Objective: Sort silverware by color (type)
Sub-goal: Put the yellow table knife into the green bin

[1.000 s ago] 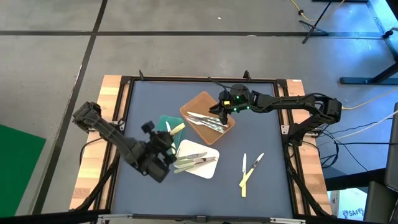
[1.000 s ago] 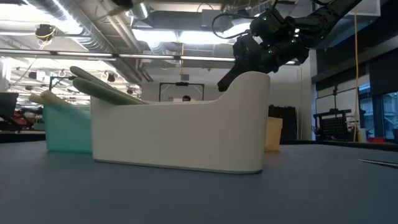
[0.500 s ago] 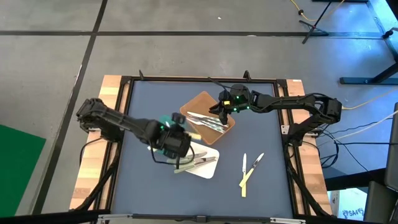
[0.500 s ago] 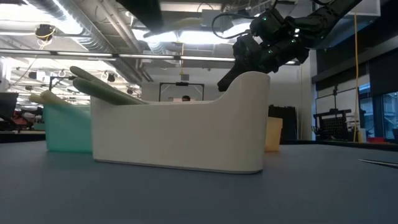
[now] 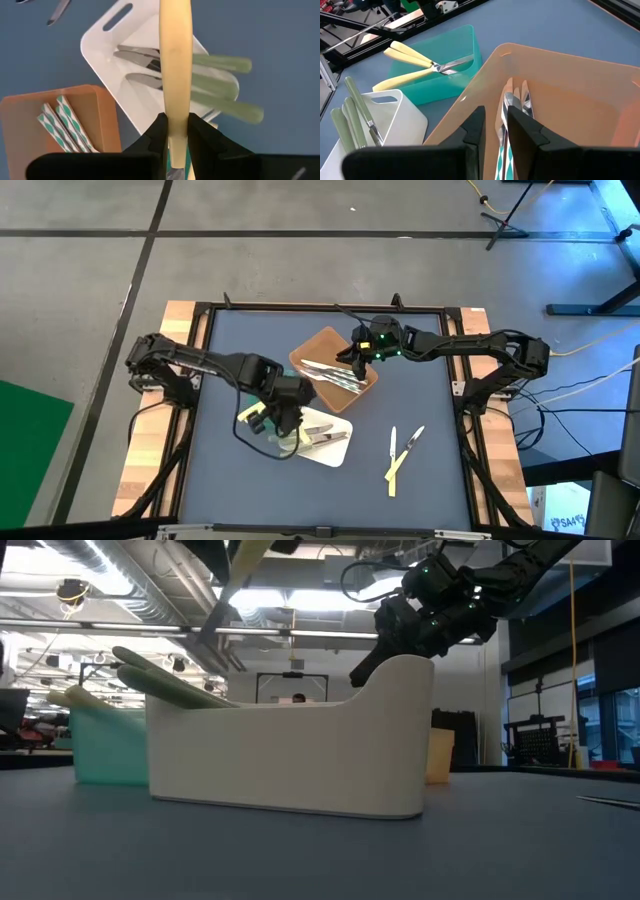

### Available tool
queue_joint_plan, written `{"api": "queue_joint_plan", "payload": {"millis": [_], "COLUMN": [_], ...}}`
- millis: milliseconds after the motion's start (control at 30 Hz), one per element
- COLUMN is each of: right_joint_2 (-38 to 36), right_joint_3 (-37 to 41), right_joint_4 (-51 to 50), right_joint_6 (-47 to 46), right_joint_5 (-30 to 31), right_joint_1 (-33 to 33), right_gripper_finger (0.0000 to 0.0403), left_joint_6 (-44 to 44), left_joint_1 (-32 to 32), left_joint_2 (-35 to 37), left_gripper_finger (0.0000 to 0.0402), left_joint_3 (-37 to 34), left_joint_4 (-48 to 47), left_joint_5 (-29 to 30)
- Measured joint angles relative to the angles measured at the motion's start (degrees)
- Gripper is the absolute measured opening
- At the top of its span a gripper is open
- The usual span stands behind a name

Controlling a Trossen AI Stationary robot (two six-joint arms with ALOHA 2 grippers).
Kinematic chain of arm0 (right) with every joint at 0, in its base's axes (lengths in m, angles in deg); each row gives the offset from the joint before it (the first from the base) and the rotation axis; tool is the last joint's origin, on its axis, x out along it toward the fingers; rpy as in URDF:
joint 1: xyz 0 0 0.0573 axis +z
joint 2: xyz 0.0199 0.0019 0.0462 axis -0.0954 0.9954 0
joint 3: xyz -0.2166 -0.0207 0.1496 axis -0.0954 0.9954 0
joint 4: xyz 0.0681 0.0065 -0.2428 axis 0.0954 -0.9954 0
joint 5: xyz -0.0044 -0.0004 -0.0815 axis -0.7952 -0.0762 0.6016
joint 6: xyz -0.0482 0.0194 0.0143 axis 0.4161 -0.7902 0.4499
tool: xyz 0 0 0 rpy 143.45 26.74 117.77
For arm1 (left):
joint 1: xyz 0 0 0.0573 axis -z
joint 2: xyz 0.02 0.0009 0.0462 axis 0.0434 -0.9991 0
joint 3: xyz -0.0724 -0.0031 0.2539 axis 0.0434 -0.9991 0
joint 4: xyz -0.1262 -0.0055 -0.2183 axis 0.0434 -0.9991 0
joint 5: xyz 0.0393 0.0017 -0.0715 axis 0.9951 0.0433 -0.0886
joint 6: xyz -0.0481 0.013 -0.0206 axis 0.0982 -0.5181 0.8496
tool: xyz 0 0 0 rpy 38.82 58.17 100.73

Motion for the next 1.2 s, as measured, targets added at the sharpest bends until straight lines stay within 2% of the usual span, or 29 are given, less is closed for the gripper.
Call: {"api": "queue_joint_plan", "payload": {"millis": [100, 300, 633, 767, 867, 1200], "right_joint_2": [0.0, 0.0, 0.0, 0.0, 0.0, 0.0], "right_joint_3": [0.0, 0.0, 0.0, 0.0, 0.0, 0.0], "right_joint_4": [0.0, 0.0, 0.0, -0.1, -0.1, 0.0], "right_joint_6": [0.0, 0.0, 0.0, 0.0, 0.0, 0.0], "right_joint_5": [0.0, 0.0, 0.0, 0.0, 0.0, 0.1], "right_joint_1": [0.0, 0.0, 0.0, 0.0, 0.0, 0.0], "right_gripper_finger": [0.0067, 0.0067, 0.0067, 0.0067, 0.0067, 0.0067], "left_joint_6": [-4.2, -8.1, -18.0, -21.6, -22.5, -22.7], "left_joint_1": [-2.4, -7.9, -14.1, -16.7, -18.4, -21.7], "left_joint_2": [0.0, 0.0, 0.0, 0.0, -0.1, 0.0], "left_gripper_finger": [0.0046, 0.0046, 0.0047, 0.0047, 0.0047, 0.0048], "left_joint_3": [0.0, 0.0, 0.0, -3.1, -6.4, -18.0], "left_joint_4": [-1.5, -2.9, -5.4, -5.5, -4.6, 7.5], "left_joint_5": [-4.1, -16.5, -24.0, -30.4, -31.4, -30.7]}}
